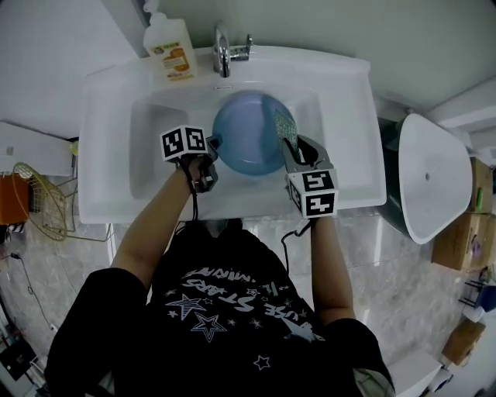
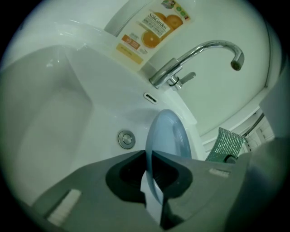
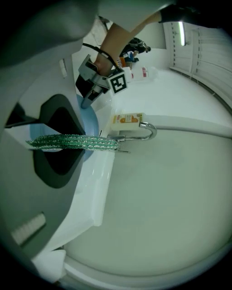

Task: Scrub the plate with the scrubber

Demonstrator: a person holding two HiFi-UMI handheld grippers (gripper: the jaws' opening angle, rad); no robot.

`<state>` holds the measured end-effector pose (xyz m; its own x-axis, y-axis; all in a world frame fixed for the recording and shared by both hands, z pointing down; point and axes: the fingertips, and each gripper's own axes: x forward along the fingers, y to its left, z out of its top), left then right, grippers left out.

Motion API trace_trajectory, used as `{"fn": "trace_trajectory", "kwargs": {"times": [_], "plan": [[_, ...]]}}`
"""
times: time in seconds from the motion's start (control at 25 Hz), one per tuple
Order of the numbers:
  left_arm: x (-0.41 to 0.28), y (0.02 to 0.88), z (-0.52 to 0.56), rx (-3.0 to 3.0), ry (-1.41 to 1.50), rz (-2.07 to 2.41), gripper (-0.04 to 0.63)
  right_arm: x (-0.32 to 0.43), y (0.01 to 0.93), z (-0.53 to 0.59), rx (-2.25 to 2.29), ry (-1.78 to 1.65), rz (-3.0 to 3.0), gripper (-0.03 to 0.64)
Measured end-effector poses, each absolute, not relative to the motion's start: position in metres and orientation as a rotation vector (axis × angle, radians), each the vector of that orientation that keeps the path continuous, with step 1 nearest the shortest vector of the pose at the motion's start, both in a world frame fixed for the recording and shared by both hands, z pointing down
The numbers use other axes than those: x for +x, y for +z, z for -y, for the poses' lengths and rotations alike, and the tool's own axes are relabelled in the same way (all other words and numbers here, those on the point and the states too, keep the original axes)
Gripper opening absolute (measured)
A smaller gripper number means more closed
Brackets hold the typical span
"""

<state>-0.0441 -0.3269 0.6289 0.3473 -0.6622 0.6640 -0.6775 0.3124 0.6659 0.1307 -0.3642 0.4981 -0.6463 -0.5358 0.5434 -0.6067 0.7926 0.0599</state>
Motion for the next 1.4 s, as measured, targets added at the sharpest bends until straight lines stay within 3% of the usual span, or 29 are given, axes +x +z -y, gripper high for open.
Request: {"fn": "trace_trajectory", "kwargs": {"times": [0.52, 1.4], "plan": [[-0.071, 0.575, 0.281, 1.491, -0.006, 1.287, 0.026, 0.038, 0.515, 0.366, 0.571, -0.583, 1.935, 0.112], [-0.102, 0.556, 0.262, 1.553, -0.006, 1.211, 0.037, -0.035, 0.532, 0.264, 0.112, -1.025, 1.790, 0.114]]}}
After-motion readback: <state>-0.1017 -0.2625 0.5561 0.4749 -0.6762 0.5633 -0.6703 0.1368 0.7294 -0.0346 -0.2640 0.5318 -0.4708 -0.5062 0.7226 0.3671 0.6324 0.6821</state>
